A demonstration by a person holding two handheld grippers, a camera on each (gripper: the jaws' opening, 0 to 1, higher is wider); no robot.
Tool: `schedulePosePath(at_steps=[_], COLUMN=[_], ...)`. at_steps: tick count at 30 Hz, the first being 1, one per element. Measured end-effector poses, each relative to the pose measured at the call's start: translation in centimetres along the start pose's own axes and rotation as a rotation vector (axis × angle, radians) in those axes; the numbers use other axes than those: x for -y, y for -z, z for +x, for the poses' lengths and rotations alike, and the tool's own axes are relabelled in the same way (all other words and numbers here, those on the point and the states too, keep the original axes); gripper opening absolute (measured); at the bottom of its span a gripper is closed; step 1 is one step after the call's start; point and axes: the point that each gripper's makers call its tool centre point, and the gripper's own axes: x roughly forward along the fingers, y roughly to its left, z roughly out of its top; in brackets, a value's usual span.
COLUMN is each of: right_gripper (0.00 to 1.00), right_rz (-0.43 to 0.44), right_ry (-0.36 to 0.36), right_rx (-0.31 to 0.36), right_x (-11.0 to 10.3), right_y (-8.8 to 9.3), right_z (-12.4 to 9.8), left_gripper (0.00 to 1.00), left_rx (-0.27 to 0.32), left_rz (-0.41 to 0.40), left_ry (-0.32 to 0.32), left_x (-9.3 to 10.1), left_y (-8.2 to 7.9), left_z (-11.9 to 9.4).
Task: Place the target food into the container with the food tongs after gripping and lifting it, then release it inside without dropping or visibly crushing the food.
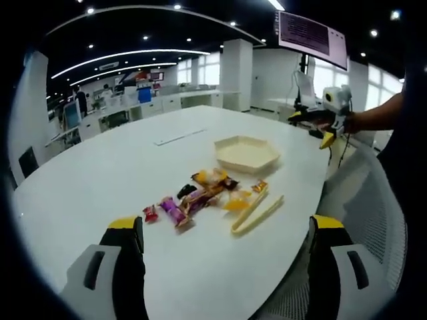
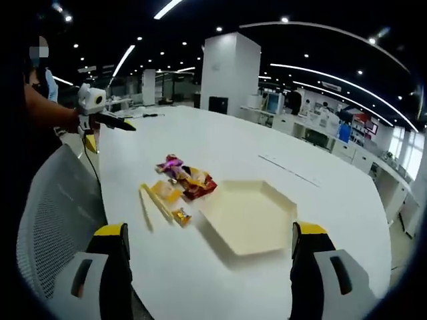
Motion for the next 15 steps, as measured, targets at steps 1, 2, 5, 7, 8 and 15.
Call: schedulePosePath(at_steps=[1, 2, 5, 7, 8, 15], right_gripper=[1.0, 1.0, 0.99, 0.99, 0.99, 0.94], right_rz=[-0.009, -0.023, -0.064, -0.081, -0.083, -0.144], right_ry=[-0.011, -0.032, -0.083, -0.115, -0.126, -0.227], right_rx=[0.003, 0.001, -0.005, -0.003, -0.005, -0.031], right_x=[-0.2, -0.5, -1.5, -2.2, -2.5, -5.2], right_y=[-0.3, -0.4, -1.0, -1.5, -1.6, -1.4], right_z=[0.4, 1.0, 2.2, 2.9, 3.3, 6.2], left_gripper=[0.99, 0.95, 0.95, 0.99, 0.99, 0.99], left_rx=[0.002, 0.01, 0.014, 0.012, 0.011, 0.011], left_rz=[-0.004, -0.005, -0.014, -0.011, -0.014, -0.021], left_ry=[0.001, 0.006, 0.007, -0.012, -0.011, -0.004], left_x=[0.0, 0.1, 0.0, -0.4, -0.4, 0.0], left_y=[0.0, -0.2, -0.4, -0.4, -0.4, -0.9], left_z=[0.0, -0.2, -0.2, -0.2, -0.2, 0.1])
